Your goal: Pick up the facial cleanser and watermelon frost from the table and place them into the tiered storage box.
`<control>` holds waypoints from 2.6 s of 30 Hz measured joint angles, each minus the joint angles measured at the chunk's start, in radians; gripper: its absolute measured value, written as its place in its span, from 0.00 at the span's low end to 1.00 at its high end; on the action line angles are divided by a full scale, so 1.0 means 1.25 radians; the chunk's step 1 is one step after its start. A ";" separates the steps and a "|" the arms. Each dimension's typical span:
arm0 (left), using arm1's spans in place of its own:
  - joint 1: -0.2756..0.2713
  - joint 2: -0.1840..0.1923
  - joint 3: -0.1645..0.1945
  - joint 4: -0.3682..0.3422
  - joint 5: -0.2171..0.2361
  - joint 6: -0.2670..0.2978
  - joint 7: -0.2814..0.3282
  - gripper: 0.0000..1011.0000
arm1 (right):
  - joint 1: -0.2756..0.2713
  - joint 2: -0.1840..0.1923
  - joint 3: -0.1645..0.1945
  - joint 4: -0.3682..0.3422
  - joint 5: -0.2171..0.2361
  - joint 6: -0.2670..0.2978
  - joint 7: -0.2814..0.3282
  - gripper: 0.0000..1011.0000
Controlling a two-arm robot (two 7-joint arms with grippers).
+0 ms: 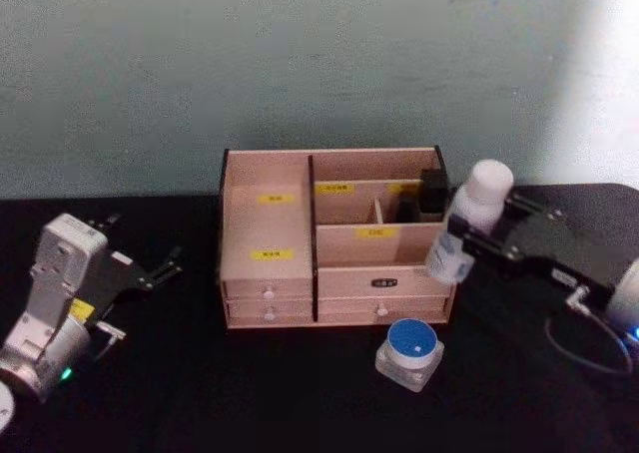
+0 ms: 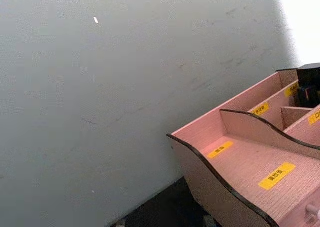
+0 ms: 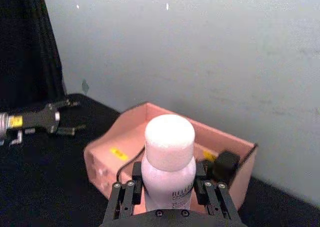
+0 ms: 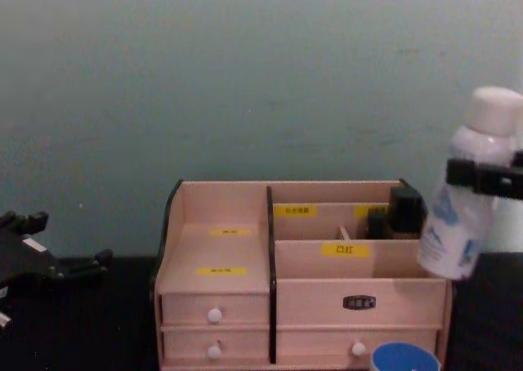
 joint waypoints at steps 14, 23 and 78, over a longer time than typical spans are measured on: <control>0.000 0.000 0.000 0.000 0.000 0.000 0.000 0.99 | 0.194 -0.087 -0.092 0.171 -0.001 0.014 0.022 0.58; 0.000 0.000 0.000 0.000 0.000 0.000 0.000 0.99 | 0.286 -0.140 -0.135 0.280 -0.011 0.025 0.024 0.58; 0.000 0.000 0.000 0.000 0.000 0.000 0.000 0.99 | 0.459 -0.292 -0.196 0.607 -0.128 -0.027 0.074 0.58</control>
